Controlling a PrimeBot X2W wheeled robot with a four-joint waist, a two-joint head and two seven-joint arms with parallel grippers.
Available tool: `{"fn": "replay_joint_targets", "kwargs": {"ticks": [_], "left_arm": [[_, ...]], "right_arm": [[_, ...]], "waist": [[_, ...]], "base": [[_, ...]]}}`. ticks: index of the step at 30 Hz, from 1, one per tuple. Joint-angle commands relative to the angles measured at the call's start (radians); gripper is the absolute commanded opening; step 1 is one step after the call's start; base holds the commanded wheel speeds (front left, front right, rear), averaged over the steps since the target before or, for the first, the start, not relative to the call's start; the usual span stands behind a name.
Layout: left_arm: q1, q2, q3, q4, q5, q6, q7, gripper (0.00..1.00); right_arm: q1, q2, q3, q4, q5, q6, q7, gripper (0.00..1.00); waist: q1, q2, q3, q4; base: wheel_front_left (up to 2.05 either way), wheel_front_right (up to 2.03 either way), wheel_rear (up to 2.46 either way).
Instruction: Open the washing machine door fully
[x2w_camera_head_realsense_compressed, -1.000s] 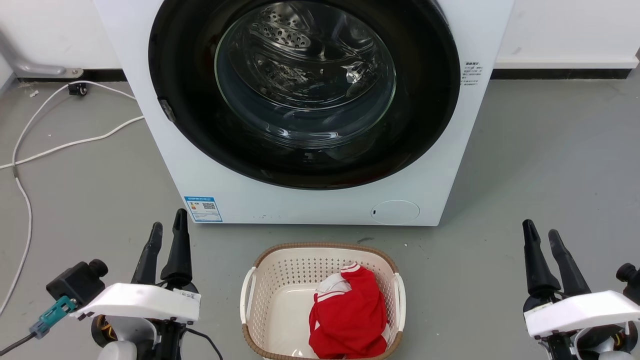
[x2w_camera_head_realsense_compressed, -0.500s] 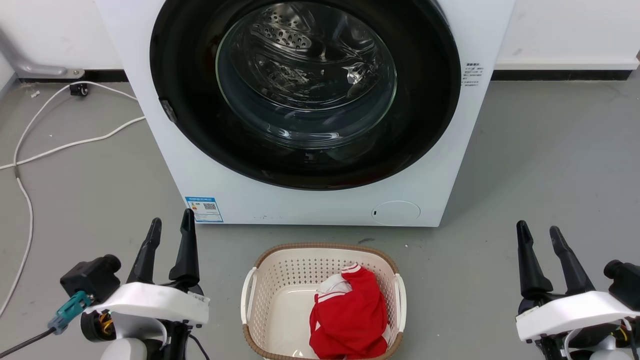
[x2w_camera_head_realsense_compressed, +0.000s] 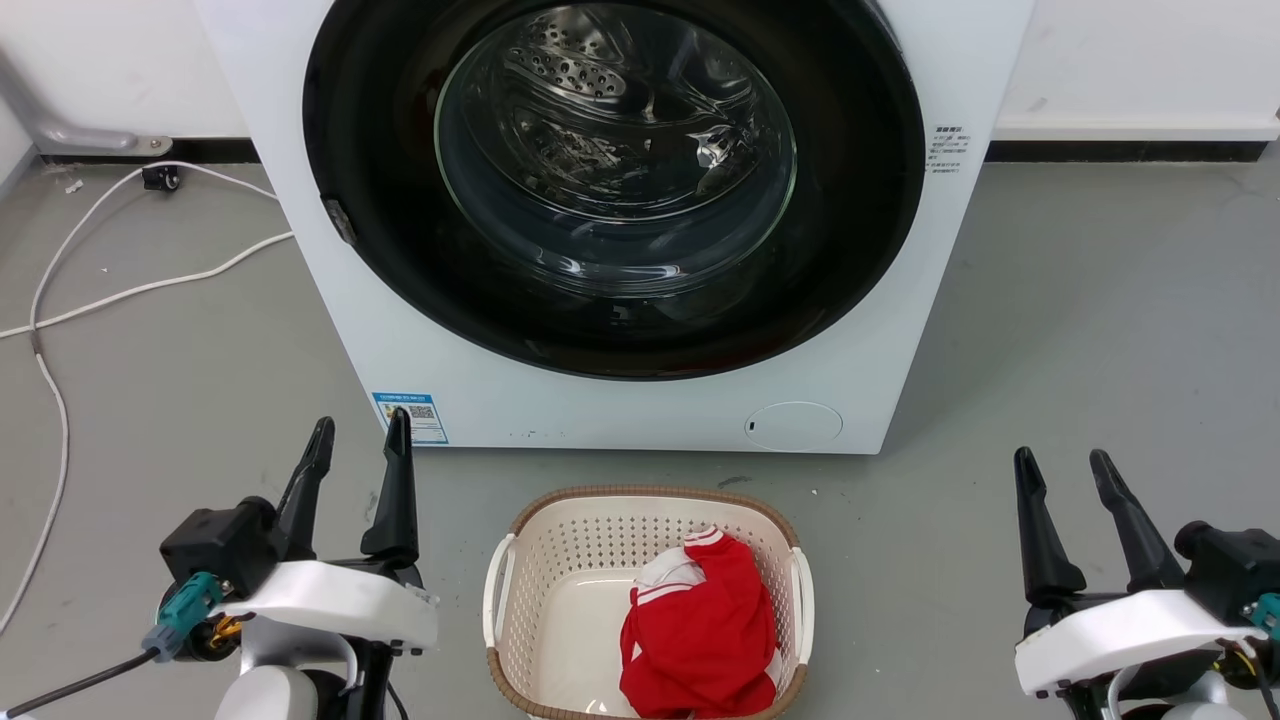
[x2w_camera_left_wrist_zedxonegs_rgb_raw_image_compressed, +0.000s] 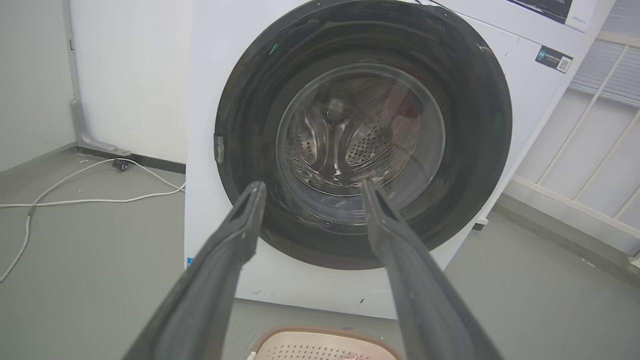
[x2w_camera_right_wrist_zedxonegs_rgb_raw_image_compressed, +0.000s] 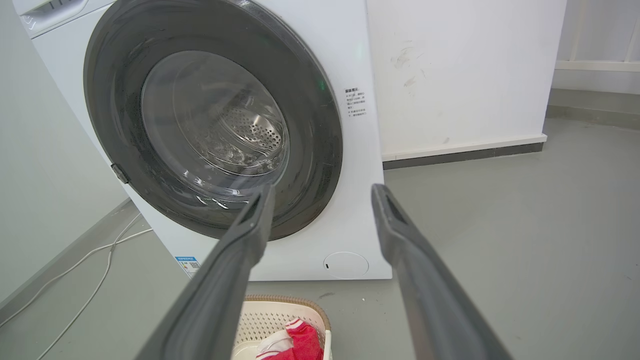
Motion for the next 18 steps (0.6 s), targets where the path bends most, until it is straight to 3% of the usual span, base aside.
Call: {"fn": "replay_joint_targets", "kwargs": {"ticks": [1, 18], "left_arm": [[-0.018, 0.009, -0.005, -0.009, 0.034, 0.006, -0.011, 1.00], [-0.025, 0.021, -0.019, -0.017, 0.164, 0.027, -0.047, 1.00]], "right_arm": [[-0.002, 0.000, 0.004, -0.016, -0.037, 0.000, -0.011, 1.00], [0.006, 0.001, 0.011, -0.030, -0.176, 0.000, -0.033, 1.00]], "waist": [[0.0000, 0.0000, 0.000, 0.000], [0.0000, 0.0000, -0.001, 0.005]], "base": [[0.00, 0.00, 0.00], [0.00, 0.00, 0.00]]}}
